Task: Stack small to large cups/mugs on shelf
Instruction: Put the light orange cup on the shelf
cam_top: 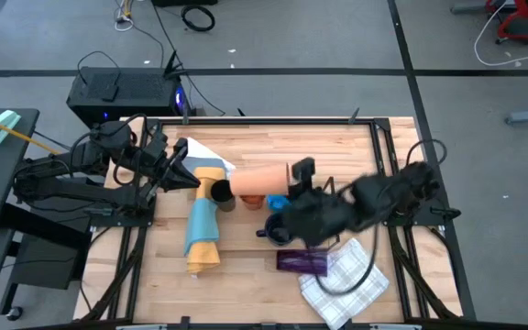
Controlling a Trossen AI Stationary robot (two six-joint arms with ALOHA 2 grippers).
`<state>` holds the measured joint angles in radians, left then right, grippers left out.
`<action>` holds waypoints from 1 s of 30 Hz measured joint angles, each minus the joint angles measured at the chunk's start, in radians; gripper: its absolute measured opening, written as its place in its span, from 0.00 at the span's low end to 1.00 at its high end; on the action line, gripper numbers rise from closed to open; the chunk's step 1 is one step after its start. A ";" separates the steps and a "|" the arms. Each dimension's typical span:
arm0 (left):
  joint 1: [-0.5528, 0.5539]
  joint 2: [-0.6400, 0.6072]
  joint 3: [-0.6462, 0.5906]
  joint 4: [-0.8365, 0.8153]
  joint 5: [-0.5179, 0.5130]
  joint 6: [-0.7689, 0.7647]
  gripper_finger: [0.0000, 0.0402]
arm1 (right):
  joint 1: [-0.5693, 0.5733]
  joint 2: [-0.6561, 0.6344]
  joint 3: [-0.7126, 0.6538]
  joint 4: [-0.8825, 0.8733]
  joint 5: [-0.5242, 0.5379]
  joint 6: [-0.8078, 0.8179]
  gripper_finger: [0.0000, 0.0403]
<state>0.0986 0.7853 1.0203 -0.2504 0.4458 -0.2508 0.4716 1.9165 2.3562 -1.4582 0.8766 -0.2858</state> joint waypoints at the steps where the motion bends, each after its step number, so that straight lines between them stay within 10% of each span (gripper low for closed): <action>1: 0.000 0.000 0.000 0.000 0.000 0.000 0.07 | 0.009 0.021 0.000 -0.018 0.070 -0.085 0.01; 30: 0.000 0.000 0.000 -0.018 -0.004 -0.052 0.08 | -0.013 0.142 -0.172 -0.113 -0.366 -0.243 0.01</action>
<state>0.0989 0.7849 1.0203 -0.2687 0.4416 -0.3027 0.4588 2.0583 2.1838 -1.5717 0.5103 -0.5289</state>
